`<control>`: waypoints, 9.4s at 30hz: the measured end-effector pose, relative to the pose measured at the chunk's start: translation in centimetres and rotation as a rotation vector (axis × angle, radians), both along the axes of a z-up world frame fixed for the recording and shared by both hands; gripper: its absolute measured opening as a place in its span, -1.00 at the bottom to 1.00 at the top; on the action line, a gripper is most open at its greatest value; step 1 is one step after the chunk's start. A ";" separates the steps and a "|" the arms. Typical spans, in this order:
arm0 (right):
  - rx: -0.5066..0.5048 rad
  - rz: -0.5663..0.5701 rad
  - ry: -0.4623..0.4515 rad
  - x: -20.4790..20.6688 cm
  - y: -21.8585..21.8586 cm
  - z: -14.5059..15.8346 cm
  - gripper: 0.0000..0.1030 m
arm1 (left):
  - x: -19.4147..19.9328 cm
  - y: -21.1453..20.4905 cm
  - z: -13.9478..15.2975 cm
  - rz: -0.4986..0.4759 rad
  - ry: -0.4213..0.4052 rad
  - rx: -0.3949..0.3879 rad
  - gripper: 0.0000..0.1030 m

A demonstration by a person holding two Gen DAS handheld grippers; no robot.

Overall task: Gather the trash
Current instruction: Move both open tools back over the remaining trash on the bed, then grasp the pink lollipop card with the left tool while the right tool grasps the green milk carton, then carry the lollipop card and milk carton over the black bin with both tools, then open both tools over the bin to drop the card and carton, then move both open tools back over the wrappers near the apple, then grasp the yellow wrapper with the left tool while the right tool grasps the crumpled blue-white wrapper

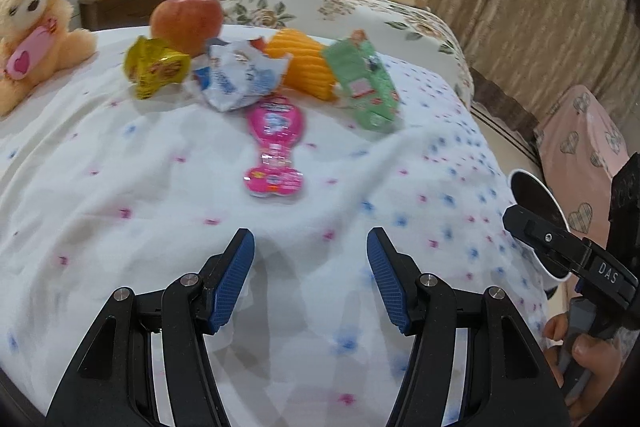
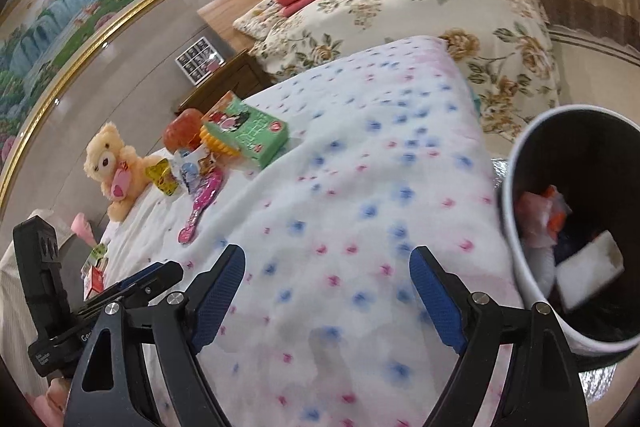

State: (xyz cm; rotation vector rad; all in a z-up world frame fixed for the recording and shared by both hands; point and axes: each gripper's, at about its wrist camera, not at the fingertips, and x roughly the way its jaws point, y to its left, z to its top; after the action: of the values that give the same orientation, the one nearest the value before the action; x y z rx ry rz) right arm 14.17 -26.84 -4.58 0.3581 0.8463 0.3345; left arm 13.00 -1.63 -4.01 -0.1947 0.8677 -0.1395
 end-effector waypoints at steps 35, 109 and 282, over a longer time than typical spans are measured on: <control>-0.137 0.327 -0.072 12.5 8.9 0.2 0.71 | 6.8 1.9 -1.0 0.038 0.064 0.094 0.15; -0.001 -0.269 -0.034 -6.0 -11.5 0.5 0.03 | -0.7 -15.6 1.6 -0.412 -0.036 0.021 -0.63; 0.142 0.115 0.038 4.4 11.5 -0.3 -0.80 | 6.8 9.5 0.0 -0.015 -0.042 0.027 -0.92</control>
State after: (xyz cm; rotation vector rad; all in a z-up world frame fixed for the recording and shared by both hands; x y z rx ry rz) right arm 18.59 -15.32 -4.84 0.4500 0.8846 0.4976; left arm 19.78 7.83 -4.01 -0.1589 0.8290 -0.1455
